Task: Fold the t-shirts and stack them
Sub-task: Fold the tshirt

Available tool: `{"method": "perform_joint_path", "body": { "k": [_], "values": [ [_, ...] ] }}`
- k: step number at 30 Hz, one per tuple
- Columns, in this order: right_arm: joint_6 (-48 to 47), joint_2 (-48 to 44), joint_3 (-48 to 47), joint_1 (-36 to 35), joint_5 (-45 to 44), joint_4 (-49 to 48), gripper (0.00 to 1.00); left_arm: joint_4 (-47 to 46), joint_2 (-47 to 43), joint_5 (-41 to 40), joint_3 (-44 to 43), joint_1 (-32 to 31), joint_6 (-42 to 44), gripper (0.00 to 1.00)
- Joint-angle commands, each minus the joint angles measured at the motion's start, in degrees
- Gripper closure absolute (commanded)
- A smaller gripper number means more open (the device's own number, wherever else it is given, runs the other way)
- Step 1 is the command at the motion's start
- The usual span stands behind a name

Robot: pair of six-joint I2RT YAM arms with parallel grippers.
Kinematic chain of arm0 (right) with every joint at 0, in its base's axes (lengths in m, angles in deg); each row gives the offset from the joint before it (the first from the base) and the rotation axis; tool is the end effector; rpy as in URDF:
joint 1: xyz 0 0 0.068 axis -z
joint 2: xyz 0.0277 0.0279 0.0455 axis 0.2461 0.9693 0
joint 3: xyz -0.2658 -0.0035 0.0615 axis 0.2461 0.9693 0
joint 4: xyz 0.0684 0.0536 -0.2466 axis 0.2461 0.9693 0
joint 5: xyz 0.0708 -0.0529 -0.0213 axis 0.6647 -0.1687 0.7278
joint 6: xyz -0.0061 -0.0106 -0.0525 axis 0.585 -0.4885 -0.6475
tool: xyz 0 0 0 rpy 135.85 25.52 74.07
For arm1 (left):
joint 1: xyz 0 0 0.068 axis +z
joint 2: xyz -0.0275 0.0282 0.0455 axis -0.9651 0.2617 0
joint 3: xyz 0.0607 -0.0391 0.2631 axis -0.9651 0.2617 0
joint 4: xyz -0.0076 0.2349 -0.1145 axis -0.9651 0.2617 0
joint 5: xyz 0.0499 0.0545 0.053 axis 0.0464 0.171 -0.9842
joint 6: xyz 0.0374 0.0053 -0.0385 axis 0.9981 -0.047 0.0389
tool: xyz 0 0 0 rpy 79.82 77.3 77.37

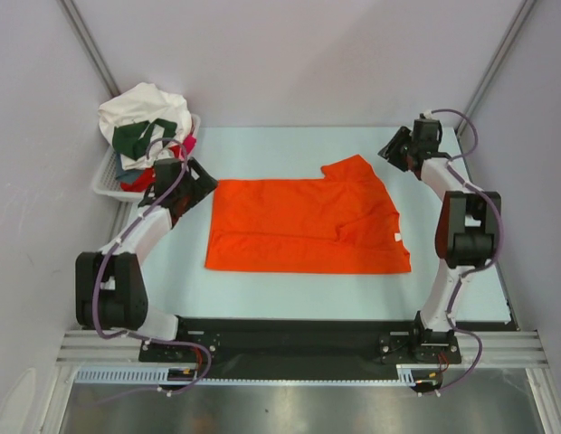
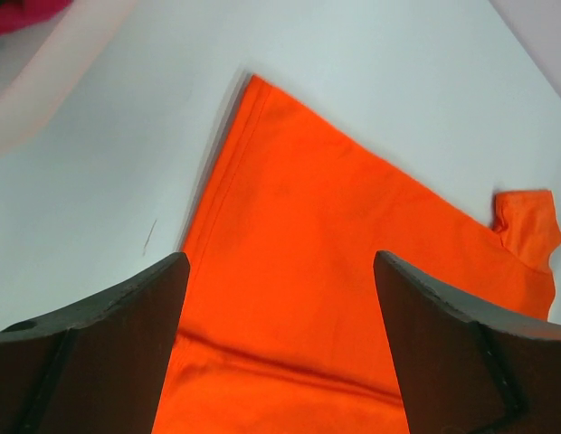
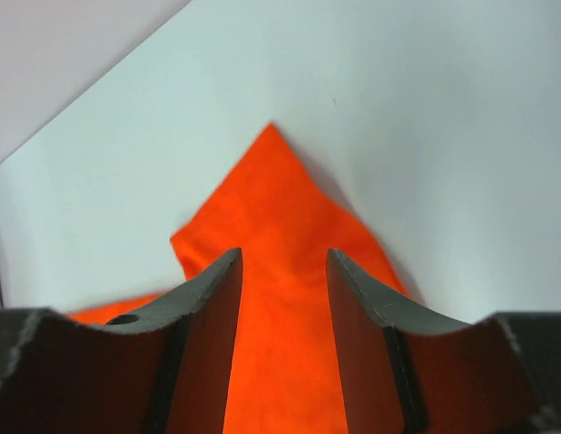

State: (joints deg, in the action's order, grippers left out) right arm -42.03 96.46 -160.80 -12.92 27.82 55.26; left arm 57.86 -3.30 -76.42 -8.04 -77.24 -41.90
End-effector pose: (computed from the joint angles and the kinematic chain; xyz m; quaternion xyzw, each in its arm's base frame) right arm 0.4456 -0.0051 0.2414 0.2102 0.8567 0.1826 0.4343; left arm 0.3139 -0.0137 0.2419 -0.2793 0.8474 -0.1676 0.4193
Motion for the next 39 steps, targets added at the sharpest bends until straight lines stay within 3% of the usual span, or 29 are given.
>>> {"method": "perform_joint_path", "body": {
  "k": [1, 8, 12, 18, 26, 29, 32, 39],
  "values": [
    [-3.18, 9.22, -12.40, -0.62, 2.93, 2.28, 0.52, -4.35, 4.96, 0.68, -6.08, 0.48, 2.00, 0.11],
    [-6.79, 27.78, -36.31, -3.43, 3.81, 12.64, 0.52, -4.35, 14.63, -0.73, -13.72, 0.48, 4.20, 0.12],
    [-7.23, 33.76, -43.62, -3.87, 4.52, 16.08, 0.52, -3.91, 17.71, 0.15, -15.76, 0.48, 4.55, 0.14],
    [-8.37, 37.81, -46.45, -5.01, 2.77, 18.46, 0.57, -2.68, 19.56, -0.56, -16.98, 0.48, 5.51, 0.14],
    [-13.73, 37.37, -47.33, -9.14, -8.57, 22.59, 0.70, -1.09, 21.32, -0.12, -19.10, 0.48, 7.36, 0.14],
    [-14.96, 39.39, -50.84, -10.11, -12.71, 25.22, 0.77, -1.01, 21.93, -0.64, -19.01, 0.48, 8.41, 0.14],
    [-15.75, 40.45, -53.22, -10.73, -14.81, 28.04, 0.98, -1.10, 23.60, 1.02, -19.88, 0.75, 9.12, 0.15],
    [-14.09, 31.59, -45.35, -10.73, -21.32, 27.78, 1.00, -1.53, 27.91, 6.12, -22.61, 0.83, 7.63, 0.22]
  ]
}}
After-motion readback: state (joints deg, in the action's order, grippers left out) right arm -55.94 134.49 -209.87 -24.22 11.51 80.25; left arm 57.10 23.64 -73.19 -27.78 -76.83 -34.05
